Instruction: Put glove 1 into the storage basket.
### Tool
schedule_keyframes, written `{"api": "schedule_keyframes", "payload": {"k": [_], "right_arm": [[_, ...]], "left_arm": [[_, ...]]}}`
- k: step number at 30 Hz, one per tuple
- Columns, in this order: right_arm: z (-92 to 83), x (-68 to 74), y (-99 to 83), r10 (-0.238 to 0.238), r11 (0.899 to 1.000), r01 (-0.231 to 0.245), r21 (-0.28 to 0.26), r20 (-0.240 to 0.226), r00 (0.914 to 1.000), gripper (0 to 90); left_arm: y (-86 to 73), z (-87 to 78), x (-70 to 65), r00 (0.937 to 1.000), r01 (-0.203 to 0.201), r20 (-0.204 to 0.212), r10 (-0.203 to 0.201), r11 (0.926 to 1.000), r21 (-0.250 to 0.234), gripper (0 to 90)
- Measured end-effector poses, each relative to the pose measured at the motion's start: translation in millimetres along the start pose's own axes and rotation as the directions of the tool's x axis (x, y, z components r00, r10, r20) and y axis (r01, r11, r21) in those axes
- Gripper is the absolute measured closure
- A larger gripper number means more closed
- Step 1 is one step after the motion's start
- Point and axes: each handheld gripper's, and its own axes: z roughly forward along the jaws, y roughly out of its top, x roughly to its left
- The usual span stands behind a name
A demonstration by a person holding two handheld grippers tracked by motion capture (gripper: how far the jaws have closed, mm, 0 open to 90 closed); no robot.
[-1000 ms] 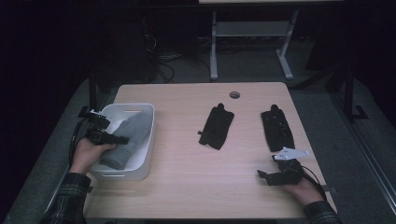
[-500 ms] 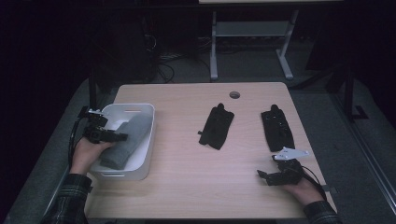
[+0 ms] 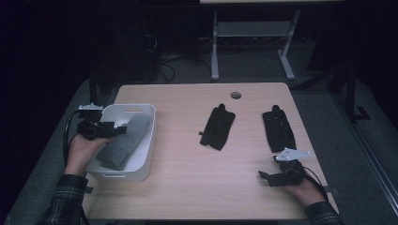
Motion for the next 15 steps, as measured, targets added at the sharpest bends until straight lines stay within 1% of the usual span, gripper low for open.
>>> {"api": "schedule_keyframes", "payload": {"k": [1,3,6,7,8,9,11,12,13,14,15], "right_arm": [[0.0,0.0,0.0,0.0,1.0,0.0,0.0,0.0,1.0,12.8],[0.0,0.0,0.0,0.0,1.0,0.0,0.0,0.0,1.0,12.8],[0.0,0.0,0.0,0.001,1.0,-0.001,0.001,0.0,1.0,12.6],[0.0,0.0,0.0,0.001,1.0,-0.001,0.001,0.0,1.0,12.6],[0.0,0.0,0.1,0.004,1.0,-0.004,0.002,0.001,1.0,12.3],[0.0,0.0,0.1,0.005,1.0,-0.005,0.003,0.002,1.0,12.2],[0.1,0.0,0.1,0.005,1.0,-0.005,0.003,0.002,1.0,12.0],[0.1,0.0,0.1,0.005,1.0,-0.005,0.003,0.002,1.0,11.9],[0.1,0.1,0.1,0.007,1.0,-0.007,0.003,0.003,1.0,11.7],[0.1,0.1,0.1,0.007,1.0,-0.007,0.003,0.003,1.0,11.7],[0.2,0.2,0.2,0.009,1.0,-0.009,0.003,0.002,1.0,11.6]], "left_arm": [[3.8,-1.8,-7.2,0.9997,-0.021,0.009,0.021,0.9997,-0.015,26.8],[6.6,-2.0,-15.8,0.9991,-0.031,0.027,0.032,0.999,-0.032,26.4],[10.7,-1.1,-29.6,0.9968,-0.061,0.049,0.063,0.9972,-0.043,25.7],[10.7,-1.1,-29.6,0.9968,-0.061,0.049,0.063,0.9972,-0.043,25.5],[13.5,0.3,-40.1,0.9946,-0.076,0.066,0.079,0.9957,-0.052,25.4],[14.9,1.4,-47.0,0.9929,-0.082,0.081,0.087,0.9951,-0.056,25.4],[16.6,3.8,-57.0,0.9899,-0.091,0.104,0.097,0.9939,-0.063,25.3],[16.6,3.8,-57.0,0.9899,-0.091,0.104,0.097,0.9939,-0.063,25.3],[17.7,5.8,-64.7,0.9872,-0.102,0.117,0.109,0.9926,-0.067,25.3],[18.4,7.2,-69.8,0.9857,-0.106,0.124,0.114,0.9921,-0.067,25.3],[19.7,9.0,-77.4,0.9817,-0.128,0.133,0.136,0.9896,-0.066,25.3]]}}
